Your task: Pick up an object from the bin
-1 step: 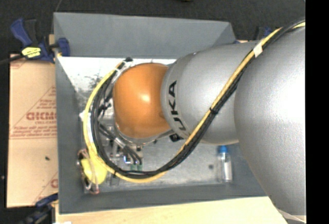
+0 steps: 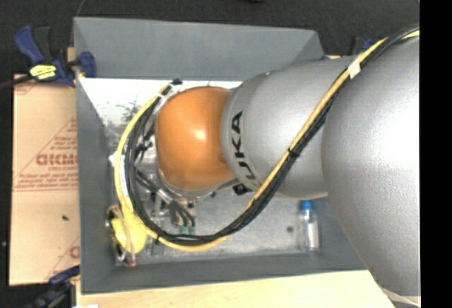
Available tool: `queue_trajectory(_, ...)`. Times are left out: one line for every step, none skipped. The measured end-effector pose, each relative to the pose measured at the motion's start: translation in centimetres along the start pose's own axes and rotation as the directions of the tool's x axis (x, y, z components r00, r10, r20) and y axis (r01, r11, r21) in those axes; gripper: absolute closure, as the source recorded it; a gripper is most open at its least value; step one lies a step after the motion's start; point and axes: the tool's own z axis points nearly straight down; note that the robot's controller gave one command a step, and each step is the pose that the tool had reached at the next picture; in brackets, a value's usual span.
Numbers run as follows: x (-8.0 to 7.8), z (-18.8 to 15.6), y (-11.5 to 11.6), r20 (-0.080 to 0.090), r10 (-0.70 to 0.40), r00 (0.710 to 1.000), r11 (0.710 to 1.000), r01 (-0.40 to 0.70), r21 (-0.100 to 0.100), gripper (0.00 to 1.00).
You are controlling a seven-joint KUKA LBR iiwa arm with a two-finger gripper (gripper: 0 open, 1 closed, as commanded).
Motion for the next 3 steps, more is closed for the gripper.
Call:
queue_trajectory(-5.1, 5.0, 1.2, 0.004, -0.013, 1.000, 1.000, 0.013, -0.001, 0.00)
queue_trajectory(-5.0, 4.9, -0.7, 0.001, -0.002, 1.000, 1.000, 0.002, 0.001, 0.00)
queue_trajectory(-5.4, 10.1, 1.8, 0.021, -0.117, 0.993, 0.993, 0.117, -0.003, 1.00)
